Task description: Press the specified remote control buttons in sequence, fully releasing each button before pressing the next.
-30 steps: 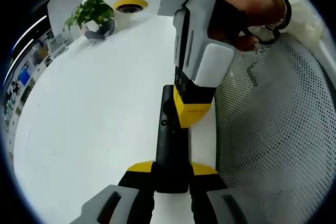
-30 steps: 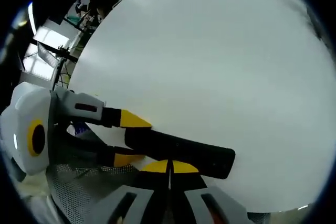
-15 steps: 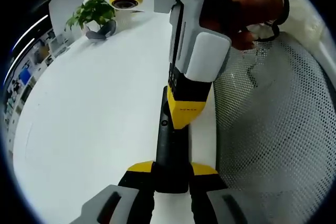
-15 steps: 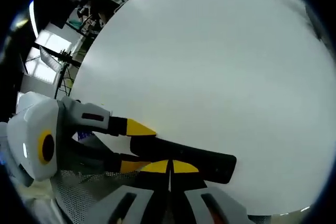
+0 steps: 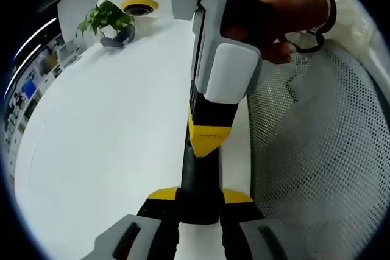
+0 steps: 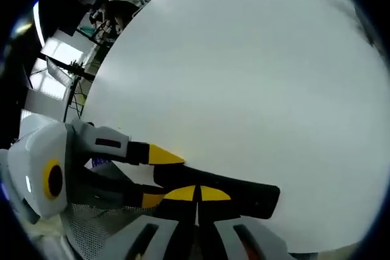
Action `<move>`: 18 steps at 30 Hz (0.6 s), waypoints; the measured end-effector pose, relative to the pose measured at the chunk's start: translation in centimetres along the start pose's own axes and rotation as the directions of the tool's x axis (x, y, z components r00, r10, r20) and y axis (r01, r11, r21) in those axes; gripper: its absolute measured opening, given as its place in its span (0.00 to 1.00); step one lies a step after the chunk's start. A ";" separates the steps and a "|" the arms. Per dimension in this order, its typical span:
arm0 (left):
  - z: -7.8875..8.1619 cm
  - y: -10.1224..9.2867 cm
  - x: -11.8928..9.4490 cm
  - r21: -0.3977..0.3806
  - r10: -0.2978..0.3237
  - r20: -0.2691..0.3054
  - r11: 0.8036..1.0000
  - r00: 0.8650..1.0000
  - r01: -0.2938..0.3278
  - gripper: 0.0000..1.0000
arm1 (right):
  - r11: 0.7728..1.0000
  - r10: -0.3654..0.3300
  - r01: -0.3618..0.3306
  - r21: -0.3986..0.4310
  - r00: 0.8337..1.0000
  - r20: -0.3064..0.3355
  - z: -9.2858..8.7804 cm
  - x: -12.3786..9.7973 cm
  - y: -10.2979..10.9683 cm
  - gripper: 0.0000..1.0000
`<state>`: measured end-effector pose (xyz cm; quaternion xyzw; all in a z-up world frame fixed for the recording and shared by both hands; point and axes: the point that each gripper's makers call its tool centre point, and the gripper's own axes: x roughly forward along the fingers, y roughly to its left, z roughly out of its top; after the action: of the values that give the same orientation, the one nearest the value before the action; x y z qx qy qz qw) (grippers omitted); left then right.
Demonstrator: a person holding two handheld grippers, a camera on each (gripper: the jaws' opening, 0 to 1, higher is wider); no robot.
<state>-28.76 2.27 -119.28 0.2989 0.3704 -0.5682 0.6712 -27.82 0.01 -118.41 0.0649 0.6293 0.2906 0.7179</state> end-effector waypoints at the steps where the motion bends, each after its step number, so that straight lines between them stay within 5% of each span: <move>1: 0.0 0.0 0.0 0.001 0.000 -0.001 1.000 1.000 0.000 0.24 | 1.000 -0.002 0.002 -0.001 1.000 -0.002 0.0 0.1 -0.1 0.00; 18: 0.0 0.0 0.0 0.008 -0.006 -0.001 1.000 1.000 0.006 0.24 | 1.000 0.011 -0.011 0.016 1.000 0.005 0.1 0.3 -0.3 0.00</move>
<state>-28.78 2.28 -119.28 0.3009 0.3696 -0.5715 0.6681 -27.64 -0.05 -118.77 0.0748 0.6294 0.2892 0.7174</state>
